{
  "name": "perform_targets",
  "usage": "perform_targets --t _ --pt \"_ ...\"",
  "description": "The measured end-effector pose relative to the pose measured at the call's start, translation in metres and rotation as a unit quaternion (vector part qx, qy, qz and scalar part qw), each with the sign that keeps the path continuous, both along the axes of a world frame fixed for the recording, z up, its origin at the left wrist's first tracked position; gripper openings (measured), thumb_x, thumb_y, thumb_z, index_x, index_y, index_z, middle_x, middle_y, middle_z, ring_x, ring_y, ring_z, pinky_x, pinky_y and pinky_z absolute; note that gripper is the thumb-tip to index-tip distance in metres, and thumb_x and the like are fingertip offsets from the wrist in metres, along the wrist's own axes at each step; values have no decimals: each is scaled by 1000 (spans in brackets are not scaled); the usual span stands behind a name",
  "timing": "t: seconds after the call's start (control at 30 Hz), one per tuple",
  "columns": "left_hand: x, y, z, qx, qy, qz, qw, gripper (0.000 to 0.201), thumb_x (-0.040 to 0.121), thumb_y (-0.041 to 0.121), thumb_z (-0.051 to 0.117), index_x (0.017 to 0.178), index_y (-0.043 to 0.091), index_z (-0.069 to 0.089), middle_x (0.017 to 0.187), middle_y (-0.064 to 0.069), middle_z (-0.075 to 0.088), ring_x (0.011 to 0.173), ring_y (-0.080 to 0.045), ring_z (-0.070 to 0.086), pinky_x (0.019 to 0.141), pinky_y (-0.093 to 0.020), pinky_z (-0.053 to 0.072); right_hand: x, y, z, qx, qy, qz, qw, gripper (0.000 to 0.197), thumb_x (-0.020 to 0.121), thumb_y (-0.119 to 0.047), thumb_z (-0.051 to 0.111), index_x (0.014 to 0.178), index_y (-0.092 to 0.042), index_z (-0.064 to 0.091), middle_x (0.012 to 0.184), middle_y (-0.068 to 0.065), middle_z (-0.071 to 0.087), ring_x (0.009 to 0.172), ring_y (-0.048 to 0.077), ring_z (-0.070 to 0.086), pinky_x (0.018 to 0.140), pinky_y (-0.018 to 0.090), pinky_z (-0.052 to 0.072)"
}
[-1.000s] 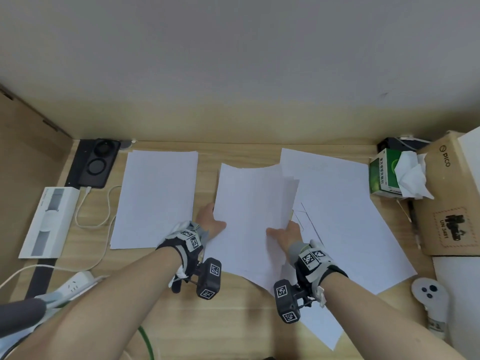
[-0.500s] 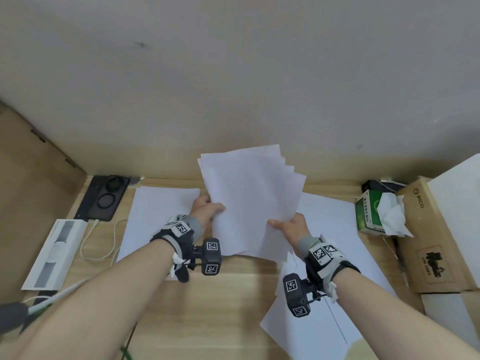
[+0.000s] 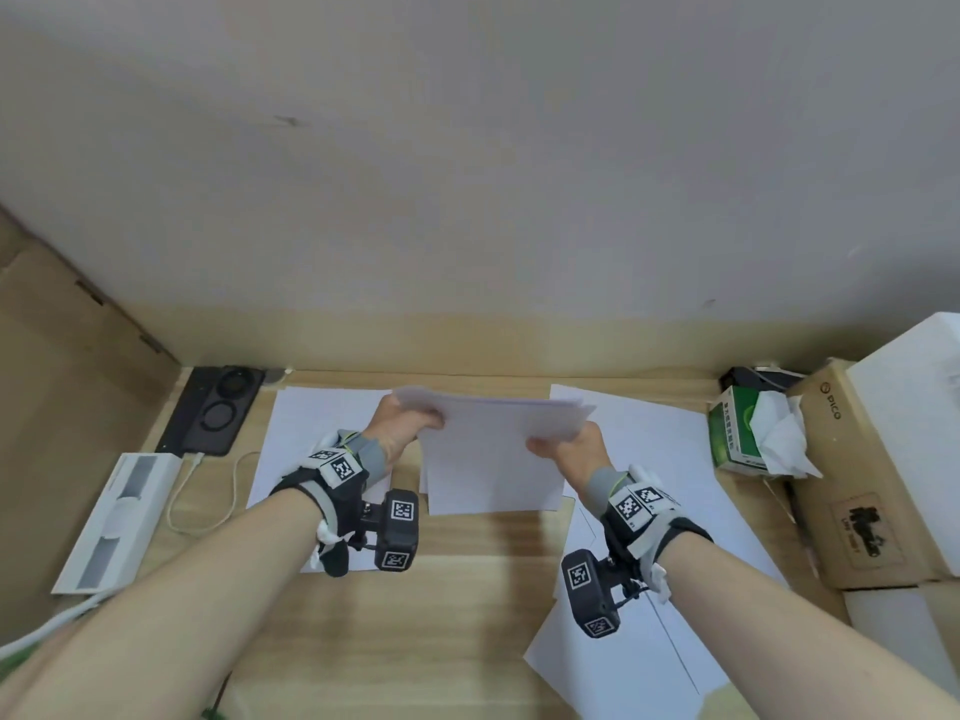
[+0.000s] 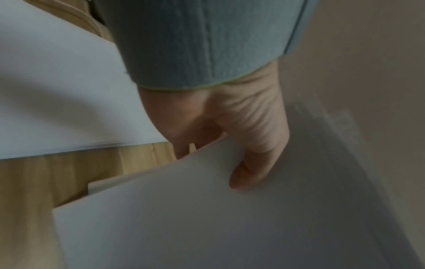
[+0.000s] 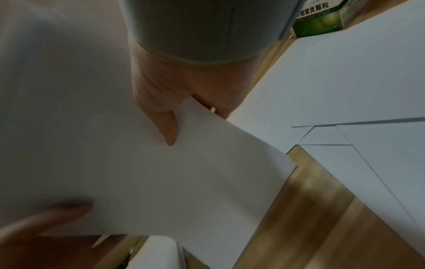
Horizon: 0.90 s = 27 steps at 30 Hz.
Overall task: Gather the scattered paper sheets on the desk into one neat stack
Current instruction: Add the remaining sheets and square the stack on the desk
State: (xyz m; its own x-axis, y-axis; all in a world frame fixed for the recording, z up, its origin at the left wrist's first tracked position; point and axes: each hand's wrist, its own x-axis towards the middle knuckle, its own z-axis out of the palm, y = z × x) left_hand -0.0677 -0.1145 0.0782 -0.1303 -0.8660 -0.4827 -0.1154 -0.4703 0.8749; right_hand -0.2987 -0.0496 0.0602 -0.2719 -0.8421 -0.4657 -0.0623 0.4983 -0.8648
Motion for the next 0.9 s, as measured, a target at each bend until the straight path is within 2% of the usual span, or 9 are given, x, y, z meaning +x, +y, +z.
perform_targets --t 0.07,0.13,0.23,0.33,0.47,0.6,0.7,0.83,0.9 --pt "-5 -3 5 -19 5 10 1000 30 56 -1 67 81 17 68 91 -7 70 91 -23 64 87 -34 50 2 -4 6 -5 -8 -11 1000 20 72 4 75 84 -12 70 100 17 73 91 30 67 88 45 53" --pt "-7 -10 12 -36 2 20 999 31 54 4 67 80 20 69 89 -2 71 89 -21 65 86 -35 51 1 -11 13 -9 -15 -23 1000 21 69 2 76 84 -10 70 97 17 73 87 30 67 84 45 54" --pt "-6 -20 23 -66 -9 9 998 32 59 2 70 84 22 70 88 3 73 87 -18 68 80 -29 53 -1 -20 23 -19 -31 -27 999 21 70 2 74 87 -8 70 89 13 72 80 28 67 76 40 54" --pt "-6 -22 23 -65 -37 -17 997 30 72 -3 72 91 20 68 91 3 71 85 -12 67 71 -19 51 -1 -20 24 -23 -51 -31 998 20 74 5 71 86 -11 68 87 8 71 77 23 66 68 32 52" --pt "-3 -13 2 -23 -98 -51 994 35 74 3 73 108 8 65 100 -4 69 95 -21 65 77 -26 49 -1 -10 9 7 -43 -25 999 23 75 8 69 82 -14 66 90 10 69 84 28 63 71 32 51" --pt "-11 -9 0 -11 -79 -19 997 28 63 7 77 89 13 70 101 -10 73 97 -26 69 89 -39 55 5 -15 10 23 -49 -36 998 22 74 5 65 84 -14 65 90 10 68 83 27 62 66 32 49" --pt "-15 -13 9 -32 -57 -25 998 33 55 12 76 88 15 72 101 -10 74 95 -24 69 88 -39 54 9 -25 16 15 -69 -53 996 23 75 2 65 96 -9 64 89 10 67 78 24 63 64 32 48" --pt "-8 -12 1 -13 -68 -34 997 24 68 3 78 85 18 68 94 -4 72 93 -24 68 86 -35 55 8 -26 4 26 -67 -51 996 18 76 6 61 86 -8 64 86 10 65 76 26 60 64 31 47" --pt "-5 -5 -16 5 -97 -45 994 22 71 3 77 86 16 68 98 -9 72 95 -27 69 88 -39 55 9 -21 -11 55 -49 -39 997 18 76 6 62 91 -4 65 89 12 65 81 28 60 64 31 46"
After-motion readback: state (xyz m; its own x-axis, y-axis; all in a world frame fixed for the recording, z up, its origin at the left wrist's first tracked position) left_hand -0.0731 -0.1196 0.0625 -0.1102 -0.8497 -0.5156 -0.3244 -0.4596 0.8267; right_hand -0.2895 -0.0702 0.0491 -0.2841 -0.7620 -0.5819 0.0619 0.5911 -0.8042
